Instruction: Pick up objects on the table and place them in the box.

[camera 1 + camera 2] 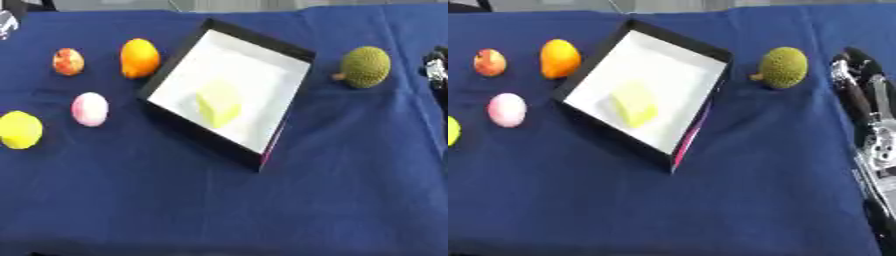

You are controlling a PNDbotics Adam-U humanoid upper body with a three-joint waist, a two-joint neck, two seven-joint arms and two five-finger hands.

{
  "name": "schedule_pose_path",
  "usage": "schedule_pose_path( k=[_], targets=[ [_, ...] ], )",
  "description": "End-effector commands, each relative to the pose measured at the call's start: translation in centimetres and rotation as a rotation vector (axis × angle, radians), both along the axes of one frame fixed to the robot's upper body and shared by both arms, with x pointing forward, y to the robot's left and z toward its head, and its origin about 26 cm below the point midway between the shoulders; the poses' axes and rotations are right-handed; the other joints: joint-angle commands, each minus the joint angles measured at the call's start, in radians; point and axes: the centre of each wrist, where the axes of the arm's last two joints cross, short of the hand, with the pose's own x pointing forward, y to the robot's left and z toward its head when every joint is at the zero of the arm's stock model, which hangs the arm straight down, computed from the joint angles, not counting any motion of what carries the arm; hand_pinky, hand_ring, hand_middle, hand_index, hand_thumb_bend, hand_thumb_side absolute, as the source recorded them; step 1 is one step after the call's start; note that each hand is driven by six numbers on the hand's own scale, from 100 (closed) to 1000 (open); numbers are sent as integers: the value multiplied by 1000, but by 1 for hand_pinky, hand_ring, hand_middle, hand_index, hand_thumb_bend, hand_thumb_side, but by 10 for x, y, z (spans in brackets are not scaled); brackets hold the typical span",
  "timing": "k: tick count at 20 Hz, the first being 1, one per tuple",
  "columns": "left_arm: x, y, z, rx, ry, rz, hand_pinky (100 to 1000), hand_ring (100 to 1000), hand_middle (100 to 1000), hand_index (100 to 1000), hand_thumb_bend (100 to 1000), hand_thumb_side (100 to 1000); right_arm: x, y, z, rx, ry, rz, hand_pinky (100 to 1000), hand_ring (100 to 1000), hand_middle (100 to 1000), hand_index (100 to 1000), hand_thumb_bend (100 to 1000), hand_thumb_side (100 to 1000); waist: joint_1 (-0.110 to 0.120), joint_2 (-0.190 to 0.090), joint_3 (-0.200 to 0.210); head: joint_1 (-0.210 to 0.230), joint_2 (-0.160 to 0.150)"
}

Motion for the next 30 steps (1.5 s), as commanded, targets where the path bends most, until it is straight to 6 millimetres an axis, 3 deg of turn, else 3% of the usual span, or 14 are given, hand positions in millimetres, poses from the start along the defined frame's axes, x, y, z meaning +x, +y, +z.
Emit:
schedule_pose_path(
  k=[1,7,20,30],
  targets=[
    [-2,15,20,160,167,30,879,939,894,947,526,445,0,-6,8,-37,-18,-4,978,841,812,902,100,685,13,-66,-3,5,5],
    [5,22,15,315,456,-18,884,948,879,917,669,500,1,-5,8,-38,-17,-1,979,841,812,902,100,686,16,-66,-9,9,-1],
    [9,35,4,382,657,-89,900,952,871,898,686,453,0,-7,7,-44,-12,-6,979,841,813,902,100,692,16,-61,-8,25,-3],
    [10,50,-14,404,755,-46,910,957,880,907,729,392,0,-7,8,-43,-14,-6,979,842,813,902,100,696,14,-58,-11,25,-3]
  ],
)
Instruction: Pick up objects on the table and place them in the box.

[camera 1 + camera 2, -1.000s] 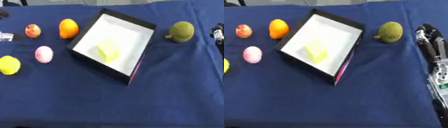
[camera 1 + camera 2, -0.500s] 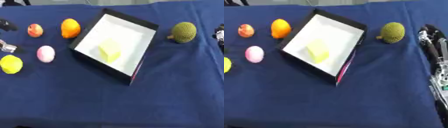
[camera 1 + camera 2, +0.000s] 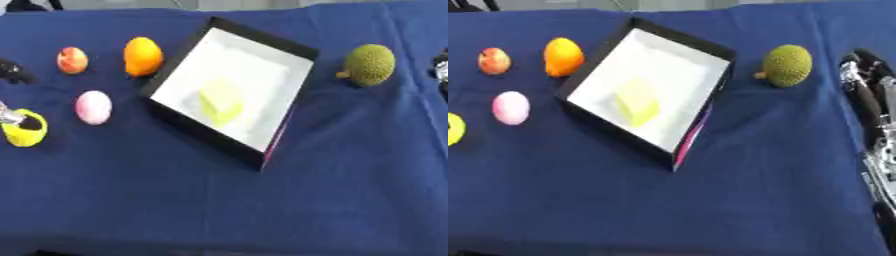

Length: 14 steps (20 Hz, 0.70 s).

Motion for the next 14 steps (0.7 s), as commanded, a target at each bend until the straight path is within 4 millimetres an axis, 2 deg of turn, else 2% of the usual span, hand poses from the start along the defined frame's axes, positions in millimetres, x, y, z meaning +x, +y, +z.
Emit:
schedule_pose_path(
  k=[1,14],
  targets=[
    [-2,10,11,52,-1,32,909,958,880,908,724,396,0,-6,9,-29,-22,-8,979,841,813,902,100,697,9,-57,-1,3,-3],
    [7,23,-7,83,8,123,906,954,884,916,727,354,0,-5,9,-27,-23,-4,979,841,813,903,100,700,7,-56,-4,10,0]
  ],
)
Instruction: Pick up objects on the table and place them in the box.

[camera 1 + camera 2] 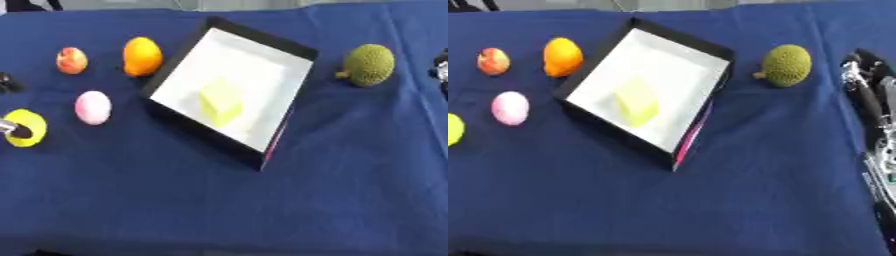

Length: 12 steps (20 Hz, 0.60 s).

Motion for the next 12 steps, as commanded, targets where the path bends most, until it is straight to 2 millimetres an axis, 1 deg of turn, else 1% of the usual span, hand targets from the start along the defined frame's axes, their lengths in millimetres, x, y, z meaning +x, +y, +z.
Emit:
schedule_pose_path(
  k=[1,3,6,7,11,12],
  targets=[
    [2,7,7,40,-17,36,902,949,881,913,721,344,0,-5,9,-26,-23,-4,979,841,813,903,100,701,7,-56,-1,6,0],
    [6,7,1,48,-15,48,887,935,871,906,715,328,0,-4,9,-26,-23,-2,979,841,813,903,100,702,6,-55,-2,8,0],
    [10,7,-6,67,-15,64,871,911,856,897,686,264,0,-4,9,-26,-21,1,979,842,813,903,100,701,5,-55,-3,13,1],
    [11,6,-8,75,-17,73,859,894,846,892,663,242,0,-4,9,-26,-20,1,979,842,813,903,100,705,5,-54,-3,13,1],
    [16,5,-15,102,-12,90,836,872,832,886,657,199,1,-3,8,-24,-19,4,979,842,813,903,100,706,3,-53,-5,15,-1],
    [17,5,-16,110,-13,93,826,865,828,884,628,172,1,-3,8,-24,-18,5,979,842,813,903,100,706,3,-53,-4,16,-1]
  ],
)
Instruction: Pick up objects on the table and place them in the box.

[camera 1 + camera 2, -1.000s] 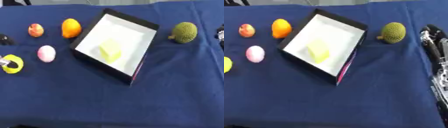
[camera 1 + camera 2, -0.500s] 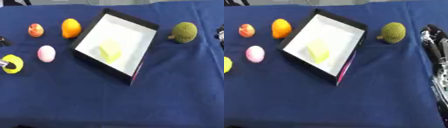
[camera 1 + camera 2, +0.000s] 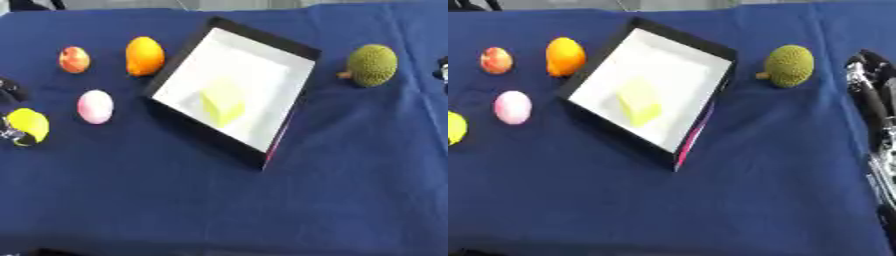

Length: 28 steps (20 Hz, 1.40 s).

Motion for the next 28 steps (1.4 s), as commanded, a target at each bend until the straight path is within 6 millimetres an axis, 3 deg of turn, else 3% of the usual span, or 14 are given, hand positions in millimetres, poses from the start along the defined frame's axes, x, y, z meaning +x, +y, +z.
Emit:
schedule_pose_path(
  k=[1,11,14,18,23,28],
  targets=[
    [1,5,12,50,-30,21,813,857,821,879,606,153,1,-3,8,-23,-20,4,979,842,813,903,100,707,4,-53,1,8,0],
    [0,3,8,94,44,6,705,752,720,769,464,100,1,-2,8,-20,-22,4,979,842,811,903,100,707,4,-52,-1,14,3],
    [1,1,11,115,54,-5,640,672,628,688,459,100,1,-3,8,-20,-22,4,979,842,810,904,100,710,4,-53,-1,17,2],
    [3,-18,36,165,-56,-73,584,614,561,610,451,100,1,-3,8,-21,-22,2,979,842,809,903,100,708,5,-55,0,16,5],
    [3,-88,111,158,-346,-276,548,583,529,571,431,100,1,-3,8,-25,-20,6,979,842,809,903,100,708,9,-62,1,14,13],
    [21,-183,152,62,-493,-506,549,573,518,556,356,100,1,-3,7,-19,-22,6,980,843,810,904,100,707,3,-64,2,19,16]
  ],
)
